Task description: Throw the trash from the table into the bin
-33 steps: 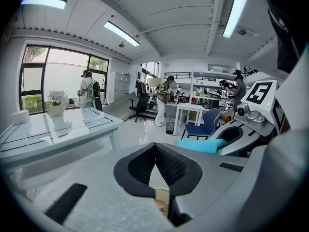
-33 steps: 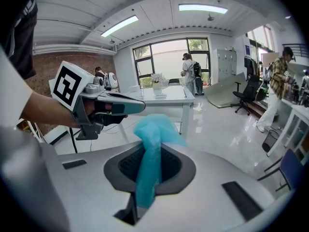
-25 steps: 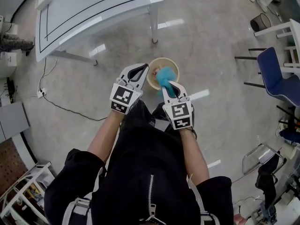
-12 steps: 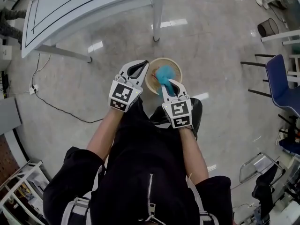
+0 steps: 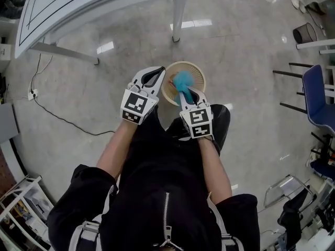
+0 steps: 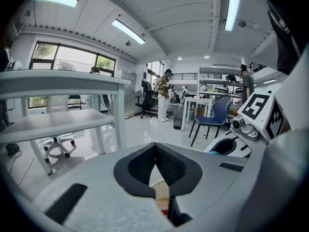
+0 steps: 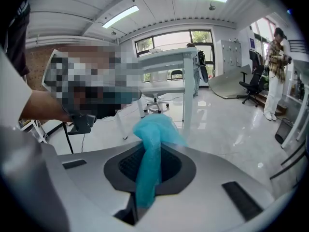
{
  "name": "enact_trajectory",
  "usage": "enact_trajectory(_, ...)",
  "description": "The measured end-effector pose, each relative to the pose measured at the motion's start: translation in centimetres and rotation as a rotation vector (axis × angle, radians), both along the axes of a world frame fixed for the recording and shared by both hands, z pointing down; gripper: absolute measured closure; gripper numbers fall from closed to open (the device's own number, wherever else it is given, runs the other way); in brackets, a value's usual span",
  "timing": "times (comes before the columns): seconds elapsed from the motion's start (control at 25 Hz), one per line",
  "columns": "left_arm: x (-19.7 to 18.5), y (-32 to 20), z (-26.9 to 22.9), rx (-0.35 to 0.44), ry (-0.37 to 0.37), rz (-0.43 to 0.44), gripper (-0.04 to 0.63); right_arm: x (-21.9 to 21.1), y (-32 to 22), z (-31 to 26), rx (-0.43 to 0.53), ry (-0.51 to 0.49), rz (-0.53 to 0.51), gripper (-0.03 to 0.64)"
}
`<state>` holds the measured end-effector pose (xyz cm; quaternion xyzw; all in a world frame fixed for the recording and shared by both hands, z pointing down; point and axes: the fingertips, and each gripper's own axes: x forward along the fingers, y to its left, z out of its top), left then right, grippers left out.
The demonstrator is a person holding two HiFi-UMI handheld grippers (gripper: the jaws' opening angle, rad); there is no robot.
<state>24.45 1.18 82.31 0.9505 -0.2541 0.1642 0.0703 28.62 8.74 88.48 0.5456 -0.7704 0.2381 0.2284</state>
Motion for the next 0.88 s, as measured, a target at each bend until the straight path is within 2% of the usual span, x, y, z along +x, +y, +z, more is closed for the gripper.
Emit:
enact_trajectory(0.24, -0.3, 0.3, 1.5, 0.000, -0.004, -0.028, 0.589, 0.6, -0.1, 3.1, -0.021, -0.002, -0.009, 0.589)
enact_trajectory(0.56, -0.3, 0.4, 3.4, 0.002, -0.019, -0.040, 0.589, 2.1, -0.7, 11.5, -0.149, -0.018, 0.002, 0.587)
enact_trajectory(0.6, -0.2, 0.5, 3.7, 0.002, -0.021, -0.035, 0.589, 2.4, -0.7, 12.4, -0.159, -0.012, 0.013, 0.551)
enact_trajectory(0.64, -0.1, 0.6, 3.8, 0.002, -0.022, -0.033, 0.589, 2.8, -0.8, 13.2, -0.165, -0.003, 0.025, 0.472)
enact_trajectory(0.72, 0.1, 0.8, 3.9, -0.001, -0.022, -0.036, 0.589, 3.6, -0.7, 14.3, -0.170, 0.018, 0.052, 0.398)
enact_trajectory(0.8, 0.0, 0.9, 4.2, -0.004, -0.025, -0.035, 0.589, 4.2, -0.5, 14.8, -0.168, 0.043, 0.067, 0.353)
enact_trajectory(0.88, -0.2, 0.8, 4.1, -0.004, -0.029, -0.043, 0.589, 4.4, -0.4, 14.9, -0.169, 0.058, 0.063, 0.350)
